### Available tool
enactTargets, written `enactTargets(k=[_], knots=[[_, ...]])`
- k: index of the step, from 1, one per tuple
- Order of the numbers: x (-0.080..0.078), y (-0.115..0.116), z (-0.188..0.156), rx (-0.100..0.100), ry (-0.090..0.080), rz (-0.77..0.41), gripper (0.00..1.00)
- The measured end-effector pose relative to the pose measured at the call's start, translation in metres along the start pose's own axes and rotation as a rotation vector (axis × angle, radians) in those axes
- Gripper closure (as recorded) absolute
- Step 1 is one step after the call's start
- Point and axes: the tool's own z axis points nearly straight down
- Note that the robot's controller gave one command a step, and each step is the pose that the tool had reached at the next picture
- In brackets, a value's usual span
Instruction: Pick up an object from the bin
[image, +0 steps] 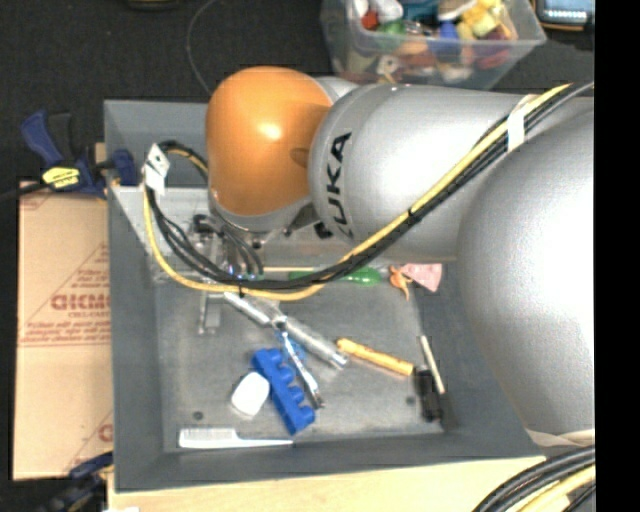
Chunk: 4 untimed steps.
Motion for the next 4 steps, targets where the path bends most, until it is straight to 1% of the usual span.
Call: enactTargets(k=[1, 2, 3, 4], knots=[[-0.001, -0.001, -0.003, -0.001, -0.004, 0.004, 0.00], [-0.026, -0.043, 0.107, -0.004, -0.009, 0.241, 0.00], [-0.021, -0.076, 0.078, -0.010, -0.014, 0.658, 0.00], [-0.028, -0.112, 0.117, -0.002, -0.007, 0.325, 0.00]])
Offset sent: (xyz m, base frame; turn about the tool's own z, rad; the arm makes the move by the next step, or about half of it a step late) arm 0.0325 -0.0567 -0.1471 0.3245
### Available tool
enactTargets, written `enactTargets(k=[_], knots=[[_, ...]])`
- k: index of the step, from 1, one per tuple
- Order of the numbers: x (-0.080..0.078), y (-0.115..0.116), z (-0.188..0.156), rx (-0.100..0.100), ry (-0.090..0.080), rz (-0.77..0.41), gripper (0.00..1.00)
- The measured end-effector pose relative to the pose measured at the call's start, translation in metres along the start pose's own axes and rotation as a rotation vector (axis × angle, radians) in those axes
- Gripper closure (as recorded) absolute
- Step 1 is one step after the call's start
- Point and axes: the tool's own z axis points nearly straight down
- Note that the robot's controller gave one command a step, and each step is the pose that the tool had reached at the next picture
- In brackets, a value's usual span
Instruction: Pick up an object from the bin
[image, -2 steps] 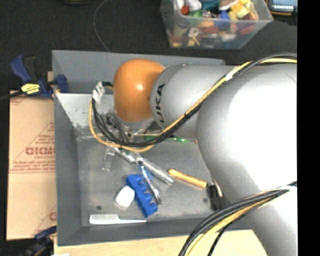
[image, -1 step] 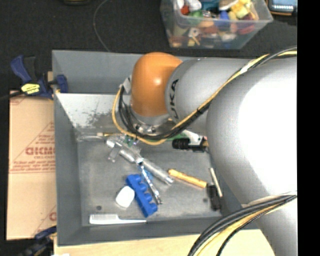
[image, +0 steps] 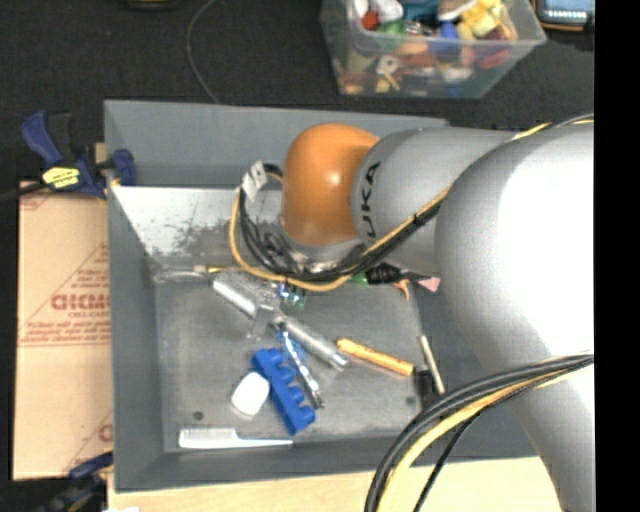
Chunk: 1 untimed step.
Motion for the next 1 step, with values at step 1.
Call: enactTargets(k=[1], knots=[[0.0059, -0.0010, 0.0251, -0.008, -0.004, 0.545, 0.00]])
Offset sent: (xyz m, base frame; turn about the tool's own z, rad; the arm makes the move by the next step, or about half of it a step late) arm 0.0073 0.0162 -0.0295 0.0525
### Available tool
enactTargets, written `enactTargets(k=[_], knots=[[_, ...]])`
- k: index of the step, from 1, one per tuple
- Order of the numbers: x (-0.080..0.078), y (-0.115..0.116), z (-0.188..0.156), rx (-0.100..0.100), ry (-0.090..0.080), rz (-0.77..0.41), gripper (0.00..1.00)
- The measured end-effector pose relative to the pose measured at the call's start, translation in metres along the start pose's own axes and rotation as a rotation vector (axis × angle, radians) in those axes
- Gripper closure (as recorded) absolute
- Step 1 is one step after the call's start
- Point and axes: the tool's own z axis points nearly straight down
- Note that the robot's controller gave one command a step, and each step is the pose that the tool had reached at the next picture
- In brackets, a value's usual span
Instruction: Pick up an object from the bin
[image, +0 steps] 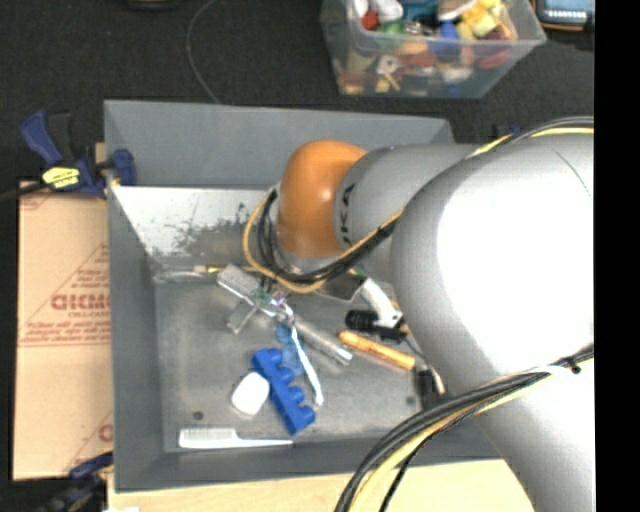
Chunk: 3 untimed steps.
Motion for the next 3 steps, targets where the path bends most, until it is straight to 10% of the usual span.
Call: enactTargets(k=[1, 3], knots=[[0.0014, 0.0201, 0.0042, 0.003, -0.001, -0.494, 1.00], [0.0016, 0.0193, -0.0009, 0.003, 0.000, -0.491, 1.00]])
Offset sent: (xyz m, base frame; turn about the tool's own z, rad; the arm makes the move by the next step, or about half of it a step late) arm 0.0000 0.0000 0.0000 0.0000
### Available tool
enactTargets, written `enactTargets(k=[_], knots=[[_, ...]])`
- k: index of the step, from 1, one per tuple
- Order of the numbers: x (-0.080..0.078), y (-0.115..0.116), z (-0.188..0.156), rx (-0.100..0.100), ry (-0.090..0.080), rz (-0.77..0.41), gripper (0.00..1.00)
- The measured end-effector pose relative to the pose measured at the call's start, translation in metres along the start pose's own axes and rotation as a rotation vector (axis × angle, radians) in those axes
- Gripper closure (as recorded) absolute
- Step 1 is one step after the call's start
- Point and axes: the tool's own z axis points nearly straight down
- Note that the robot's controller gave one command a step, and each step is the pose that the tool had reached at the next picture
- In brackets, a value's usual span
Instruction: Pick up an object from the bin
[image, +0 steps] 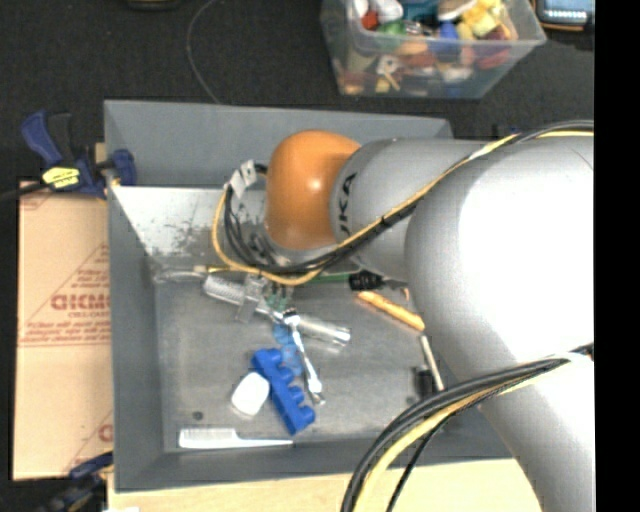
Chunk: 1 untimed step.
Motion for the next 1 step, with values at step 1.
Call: enactTargets(k=[1], knots=[[0.0019, -0.0014, -0.0206, 0.005, 0.009, 0.001, 1.00]])
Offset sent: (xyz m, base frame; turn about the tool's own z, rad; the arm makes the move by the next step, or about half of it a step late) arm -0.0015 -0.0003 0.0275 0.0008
